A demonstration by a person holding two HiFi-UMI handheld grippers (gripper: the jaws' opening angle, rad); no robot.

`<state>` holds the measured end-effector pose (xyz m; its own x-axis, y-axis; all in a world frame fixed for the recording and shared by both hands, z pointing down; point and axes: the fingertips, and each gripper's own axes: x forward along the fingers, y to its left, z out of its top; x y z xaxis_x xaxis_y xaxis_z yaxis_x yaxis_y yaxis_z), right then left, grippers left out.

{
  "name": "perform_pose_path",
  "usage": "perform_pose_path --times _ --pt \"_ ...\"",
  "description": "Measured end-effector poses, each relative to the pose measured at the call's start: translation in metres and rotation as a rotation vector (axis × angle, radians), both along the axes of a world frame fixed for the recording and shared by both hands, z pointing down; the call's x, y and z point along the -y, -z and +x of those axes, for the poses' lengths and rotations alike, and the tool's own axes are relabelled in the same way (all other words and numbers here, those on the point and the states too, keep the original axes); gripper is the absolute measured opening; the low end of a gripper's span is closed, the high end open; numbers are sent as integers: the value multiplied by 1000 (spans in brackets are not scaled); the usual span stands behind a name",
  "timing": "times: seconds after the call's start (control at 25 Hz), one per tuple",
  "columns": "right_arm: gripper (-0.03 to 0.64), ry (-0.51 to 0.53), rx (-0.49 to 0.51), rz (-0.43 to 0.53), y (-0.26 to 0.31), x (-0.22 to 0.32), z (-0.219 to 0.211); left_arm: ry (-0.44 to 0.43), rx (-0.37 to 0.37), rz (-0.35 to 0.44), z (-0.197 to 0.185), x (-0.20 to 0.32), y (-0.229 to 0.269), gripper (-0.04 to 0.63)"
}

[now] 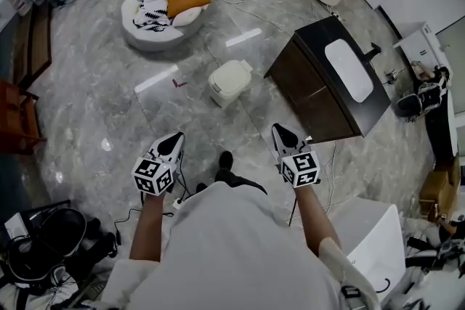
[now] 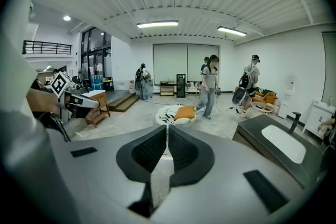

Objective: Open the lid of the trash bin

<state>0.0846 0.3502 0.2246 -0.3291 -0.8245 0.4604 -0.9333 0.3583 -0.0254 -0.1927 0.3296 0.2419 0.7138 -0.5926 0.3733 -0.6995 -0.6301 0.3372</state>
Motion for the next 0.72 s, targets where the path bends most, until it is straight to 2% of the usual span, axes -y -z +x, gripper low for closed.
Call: perform_pose_path --times 0.72 --pt "32 118 -8 -16 -28 103 51 85 40 -8 55 83 -15 18"
